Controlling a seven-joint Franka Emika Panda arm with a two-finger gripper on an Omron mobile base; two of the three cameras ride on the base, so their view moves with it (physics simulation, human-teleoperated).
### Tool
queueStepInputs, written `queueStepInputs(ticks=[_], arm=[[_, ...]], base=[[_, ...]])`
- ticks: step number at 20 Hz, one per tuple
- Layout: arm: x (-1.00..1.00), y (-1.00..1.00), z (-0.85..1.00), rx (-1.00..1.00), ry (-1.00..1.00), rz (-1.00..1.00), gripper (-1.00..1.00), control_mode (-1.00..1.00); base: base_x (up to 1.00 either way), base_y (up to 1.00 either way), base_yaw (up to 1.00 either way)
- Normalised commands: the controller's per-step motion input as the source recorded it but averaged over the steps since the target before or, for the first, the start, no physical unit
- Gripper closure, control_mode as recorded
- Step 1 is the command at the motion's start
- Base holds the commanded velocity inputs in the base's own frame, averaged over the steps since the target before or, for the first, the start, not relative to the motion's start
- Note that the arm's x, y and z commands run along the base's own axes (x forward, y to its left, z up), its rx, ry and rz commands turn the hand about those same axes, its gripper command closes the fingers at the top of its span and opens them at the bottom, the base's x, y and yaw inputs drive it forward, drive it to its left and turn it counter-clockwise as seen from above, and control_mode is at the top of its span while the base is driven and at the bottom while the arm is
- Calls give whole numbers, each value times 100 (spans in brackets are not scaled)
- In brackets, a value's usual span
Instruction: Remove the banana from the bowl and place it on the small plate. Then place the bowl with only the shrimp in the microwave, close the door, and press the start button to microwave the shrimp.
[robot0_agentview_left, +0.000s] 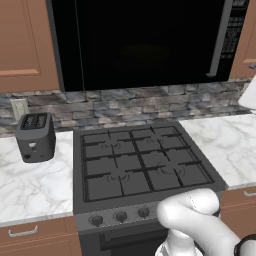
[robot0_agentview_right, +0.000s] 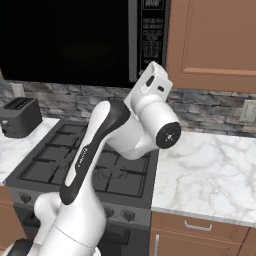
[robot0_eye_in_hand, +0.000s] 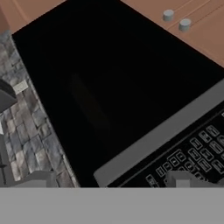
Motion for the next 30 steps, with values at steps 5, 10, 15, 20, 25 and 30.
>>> queueStepInputs(ticks=[5,10,15,20,25,30], arm=[[28,-12,-12,1,0,0,-100,-100],[39,-1,-6,0,0,0,-100,-100],[39,0,0,0,1,0,-100,-100],[31,0,0,0,4,0,-100,-100],[27,-3,0,0,2,0,-100,-100],[16,-11,0,0,0,0,-100,-100]], base=[[0,0,0],[0,0,0],[0,0,0],[0,0,0],[0,0,0],[0,0,0]])
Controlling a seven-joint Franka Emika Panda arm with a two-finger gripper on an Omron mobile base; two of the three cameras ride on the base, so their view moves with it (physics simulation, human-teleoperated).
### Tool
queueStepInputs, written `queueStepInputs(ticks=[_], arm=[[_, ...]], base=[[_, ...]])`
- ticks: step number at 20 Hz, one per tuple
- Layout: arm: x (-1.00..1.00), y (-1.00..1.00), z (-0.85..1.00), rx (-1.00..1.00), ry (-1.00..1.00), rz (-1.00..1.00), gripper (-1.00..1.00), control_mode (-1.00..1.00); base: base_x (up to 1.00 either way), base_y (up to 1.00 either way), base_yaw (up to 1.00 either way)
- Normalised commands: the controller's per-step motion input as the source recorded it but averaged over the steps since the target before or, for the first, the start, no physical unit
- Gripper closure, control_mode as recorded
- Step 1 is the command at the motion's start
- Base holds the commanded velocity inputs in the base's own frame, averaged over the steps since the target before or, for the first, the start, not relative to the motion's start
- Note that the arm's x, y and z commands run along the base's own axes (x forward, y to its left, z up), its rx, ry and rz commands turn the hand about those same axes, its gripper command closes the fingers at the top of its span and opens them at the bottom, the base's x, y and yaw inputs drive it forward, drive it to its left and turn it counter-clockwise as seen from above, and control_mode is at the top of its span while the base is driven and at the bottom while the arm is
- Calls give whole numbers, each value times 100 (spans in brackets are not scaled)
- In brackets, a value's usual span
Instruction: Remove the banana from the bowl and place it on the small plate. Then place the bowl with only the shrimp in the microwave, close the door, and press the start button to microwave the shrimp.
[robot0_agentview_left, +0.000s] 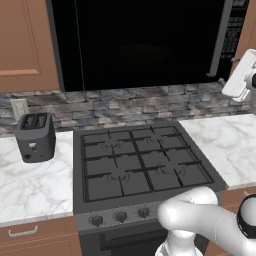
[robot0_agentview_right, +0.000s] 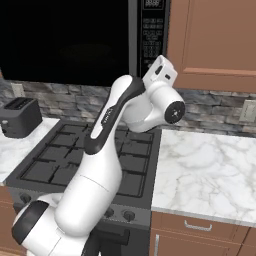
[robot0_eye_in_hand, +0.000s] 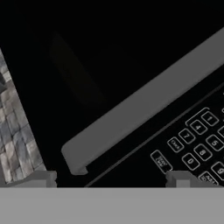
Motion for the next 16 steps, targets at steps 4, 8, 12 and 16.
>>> queueStepInputs(ticks=[4,8,12,16], arm=[[14,-8,0,0,0,0,-100,-100],[23,-4,0,0,0,0,-100,-100],[23,-6,0,0,0,0,-100,-100],[17,-12,0,0,0,0,-100,-100]], base=[[0,0,0],[0,0,0],[0,0,0],[0,0,0]])
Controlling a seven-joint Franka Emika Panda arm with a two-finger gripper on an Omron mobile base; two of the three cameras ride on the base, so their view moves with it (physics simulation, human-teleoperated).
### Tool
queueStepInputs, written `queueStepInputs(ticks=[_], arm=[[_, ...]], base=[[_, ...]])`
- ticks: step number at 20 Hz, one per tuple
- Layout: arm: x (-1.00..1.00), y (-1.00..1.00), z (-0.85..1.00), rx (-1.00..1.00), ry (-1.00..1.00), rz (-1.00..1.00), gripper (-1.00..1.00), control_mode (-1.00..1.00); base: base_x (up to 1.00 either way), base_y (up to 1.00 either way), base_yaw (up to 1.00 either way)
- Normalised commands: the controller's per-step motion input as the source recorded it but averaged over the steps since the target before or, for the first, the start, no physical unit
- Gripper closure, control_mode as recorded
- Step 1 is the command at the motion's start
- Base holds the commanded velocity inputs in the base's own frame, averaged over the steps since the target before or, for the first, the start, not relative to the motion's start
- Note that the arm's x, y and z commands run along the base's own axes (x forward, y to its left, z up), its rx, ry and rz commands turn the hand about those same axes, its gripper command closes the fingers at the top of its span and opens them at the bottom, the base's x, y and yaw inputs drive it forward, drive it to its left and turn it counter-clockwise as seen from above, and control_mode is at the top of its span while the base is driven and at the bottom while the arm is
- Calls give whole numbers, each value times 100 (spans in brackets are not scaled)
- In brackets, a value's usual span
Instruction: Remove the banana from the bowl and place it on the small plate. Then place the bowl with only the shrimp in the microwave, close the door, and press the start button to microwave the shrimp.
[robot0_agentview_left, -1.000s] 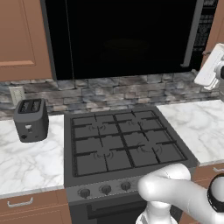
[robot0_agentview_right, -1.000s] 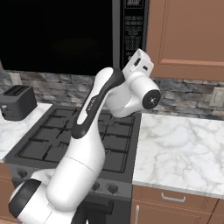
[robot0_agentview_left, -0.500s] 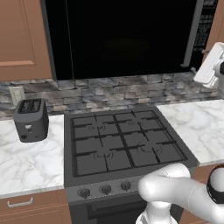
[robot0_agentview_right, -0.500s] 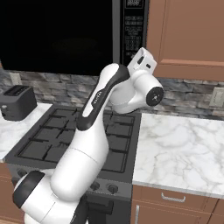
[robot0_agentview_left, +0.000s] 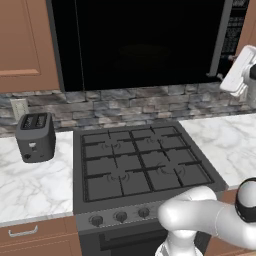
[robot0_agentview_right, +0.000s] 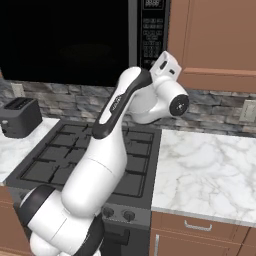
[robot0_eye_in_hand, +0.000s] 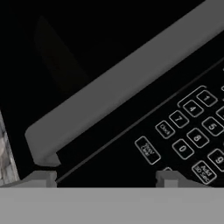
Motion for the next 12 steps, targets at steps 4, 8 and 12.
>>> queueStepInputs(ticks=[4,8,12], arm=[[16,-12,0,0,0,0,-100,-100],[20,-9,0,0,0,0,-100,-100],[19,-4,-1,0,0,0,-100,-100]], base=[[0,0,0],[0,0,0],[0,0,0]])
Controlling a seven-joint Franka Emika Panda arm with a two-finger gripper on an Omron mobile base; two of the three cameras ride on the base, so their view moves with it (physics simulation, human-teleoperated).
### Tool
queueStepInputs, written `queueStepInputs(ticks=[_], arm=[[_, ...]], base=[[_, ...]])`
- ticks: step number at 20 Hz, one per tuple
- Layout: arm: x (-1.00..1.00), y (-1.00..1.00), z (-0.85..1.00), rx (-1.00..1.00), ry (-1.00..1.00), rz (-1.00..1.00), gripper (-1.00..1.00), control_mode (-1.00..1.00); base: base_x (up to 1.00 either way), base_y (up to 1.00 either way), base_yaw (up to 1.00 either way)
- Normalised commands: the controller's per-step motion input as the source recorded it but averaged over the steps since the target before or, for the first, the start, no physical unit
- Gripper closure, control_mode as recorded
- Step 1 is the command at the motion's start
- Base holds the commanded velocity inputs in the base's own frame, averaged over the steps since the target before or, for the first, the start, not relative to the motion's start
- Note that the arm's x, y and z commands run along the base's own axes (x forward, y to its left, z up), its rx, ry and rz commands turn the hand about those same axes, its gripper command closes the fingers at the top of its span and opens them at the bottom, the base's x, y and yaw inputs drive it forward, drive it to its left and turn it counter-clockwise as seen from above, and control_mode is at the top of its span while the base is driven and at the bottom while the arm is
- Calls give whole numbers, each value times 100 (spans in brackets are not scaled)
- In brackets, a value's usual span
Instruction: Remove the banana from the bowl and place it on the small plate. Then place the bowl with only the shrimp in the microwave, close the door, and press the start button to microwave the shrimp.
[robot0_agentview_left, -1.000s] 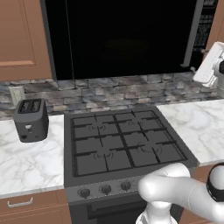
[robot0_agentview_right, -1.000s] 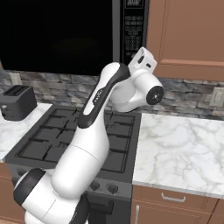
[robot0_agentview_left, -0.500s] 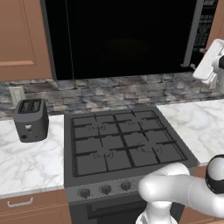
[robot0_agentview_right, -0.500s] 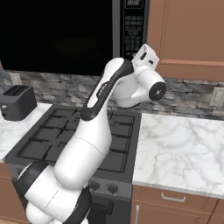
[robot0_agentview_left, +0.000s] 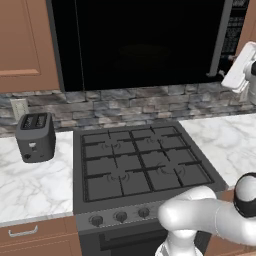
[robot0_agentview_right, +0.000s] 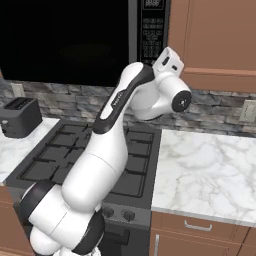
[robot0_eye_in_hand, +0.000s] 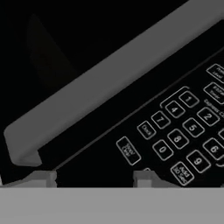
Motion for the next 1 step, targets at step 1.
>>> queueStepInputs(ticks=[1], arm=[[22,-3,-3,0,0,0,-100,-100]], base=[[0,0,0]])
